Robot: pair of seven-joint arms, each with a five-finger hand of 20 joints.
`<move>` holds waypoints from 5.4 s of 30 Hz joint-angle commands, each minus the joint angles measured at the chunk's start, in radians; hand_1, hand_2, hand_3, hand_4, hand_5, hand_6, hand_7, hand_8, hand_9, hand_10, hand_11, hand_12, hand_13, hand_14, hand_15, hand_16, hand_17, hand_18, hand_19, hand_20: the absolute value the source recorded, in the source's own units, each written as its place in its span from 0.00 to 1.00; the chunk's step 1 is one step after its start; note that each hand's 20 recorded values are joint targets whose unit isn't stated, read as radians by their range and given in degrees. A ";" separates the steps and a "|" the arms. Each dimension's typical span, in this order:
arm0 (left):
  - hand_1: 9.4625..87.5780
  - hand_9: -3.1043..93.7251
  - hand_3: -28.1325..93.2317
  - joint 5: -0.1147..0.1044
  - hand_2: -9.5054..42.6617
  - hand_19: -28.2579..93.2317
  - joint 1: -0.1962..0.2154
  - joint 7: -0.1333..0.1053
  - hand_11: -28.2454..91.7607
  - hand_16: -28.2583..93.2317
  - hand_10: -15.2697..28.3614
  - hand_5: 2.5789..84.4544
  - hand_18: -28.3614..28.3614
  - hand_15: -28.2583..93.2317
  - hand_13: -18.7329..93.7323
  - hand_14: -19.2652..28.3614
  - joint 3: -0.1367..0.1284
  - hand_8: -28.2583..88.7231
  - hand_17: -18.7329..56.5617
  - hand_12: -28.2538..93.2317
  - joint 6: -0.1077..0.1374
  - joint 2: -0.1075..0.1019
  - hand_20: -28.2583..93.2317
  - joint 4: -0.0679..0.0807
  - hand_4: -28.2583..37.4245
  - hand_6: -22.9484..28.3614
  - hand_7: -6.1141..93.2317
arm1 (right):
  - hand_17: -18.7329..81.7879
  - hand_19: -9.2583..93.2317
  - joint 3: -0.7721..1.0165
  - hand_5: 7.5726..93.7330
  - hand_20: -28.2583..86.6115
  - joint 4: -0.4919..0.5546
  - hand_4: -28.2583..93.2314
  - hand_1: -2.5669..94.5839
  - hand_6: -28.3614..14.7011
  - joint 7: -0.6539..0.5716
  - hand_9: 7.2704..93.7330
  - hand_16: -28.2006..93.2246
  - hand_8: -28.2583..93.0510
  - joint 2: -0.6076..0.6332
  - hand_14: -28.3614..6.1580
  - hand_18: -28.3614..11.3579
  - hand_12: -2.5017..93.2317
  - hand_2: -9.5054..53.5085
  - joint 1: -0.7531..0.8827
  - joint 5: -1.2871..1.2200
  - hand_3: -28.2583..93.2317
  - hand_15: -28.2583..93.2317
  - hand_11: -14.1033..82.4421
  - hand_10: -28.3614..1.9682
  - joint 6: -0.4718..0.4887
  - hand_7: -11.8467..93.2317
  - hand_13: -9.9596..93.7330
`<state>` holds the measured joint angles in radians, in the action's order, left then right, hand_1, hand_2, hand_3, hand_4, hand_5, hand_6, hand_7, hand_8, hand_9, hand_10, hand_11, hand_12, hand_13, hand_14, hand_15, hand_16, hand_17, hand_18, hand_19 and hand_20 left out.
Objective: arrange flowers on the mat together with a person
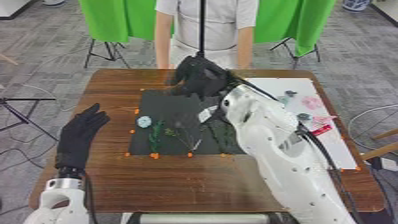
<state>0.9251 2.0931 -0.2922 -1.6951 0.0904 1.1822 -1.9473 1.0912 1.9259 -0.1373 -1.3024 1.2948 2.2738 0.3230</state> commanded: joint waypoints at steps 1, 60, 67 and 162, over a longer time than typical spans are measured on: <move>0.15 0.49 0.79 0.037 0.31 0.28 0.024 0.011 0.36 0.28 0.64 0.54 0.73 0.33 0.48 0.76 -0.005 0.19 0.34 0.35 -0.021 0.012 0.40 -0.015 0.01 0.50 0.18 | 0.88 0.99 0.246 0.75 0.45 0.131 0.04 0.44 0.70 -0.006 0.95 0.45 0.14 0.107 0.79 0.49 0.25 0.00 0.310 -0.293 0.78 0.67 0.39 0.60 -0.162 0.26 1.00; 0.16 0.49 0.79 0.068 0.24 0.28 0.038 0.002 0.36 0.28 0.64 0.54 0.73 0.33 0.48 0.76 0.034 0.19 0.33 0.35 -0.067 0.020 0.40 -0.082 0.06 0.50 0.18 | 0.39 0.10 0.672 0.43 0.50 0.174 0.09 0.12 0.65 0.486 0.44 0.35 0.16 -0.200 0.44 0.40 0.15 0.18 0.868 -0.987 0.91 0.32 0.20 0.43 -0.217 0.21 0.42; 0.17 0.49 0.79 0.053 0.23 0.28 0.042 0.000 0.37 0.28 0.64 0.54 0.73 0.33 0.48 0.76 0.031 0.19 0.33 0.35 -0.055 0.020 0.40 -0.081 0.06 0.50 0.18 | 0.39 0.11 0.679 0.43 0.50 0.176 0.09 0.12 0.65 0.488 0.44 0.36 0.16 -0.202 0.44 0.40 0.15 0.18 0.871 -0.990 0.91 0.32 0.20 0.43 -0.228 0.21 0.43; 0.17 0.49 0.79 0.049 0.20 0.28 0.052 -0.002 0.37 0.28 0.64 0.54 0.73 0.33 0.49 0.76 -0.001 0.19 0.33 0.36 -0.024 0.017 0.40 -0.067 0.09 0.50 0.19 | 0.48 0.34 0.814 0.47 0.59 0.134 0.09 0.30 0.62 0.258 0.47 0.41 0.16 0.124 0.45 0.38 0.20 0.00 0.727 -0.276 0.86 0.36 0.22 0.44 -0.462 0.23 0.57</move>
<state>0.9753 2.1425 -0.3028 -1.6953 0.0595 1.2001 -2.0150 1.8384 2.0908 0.3081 -1.4128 2.1256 1.4948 -0.0100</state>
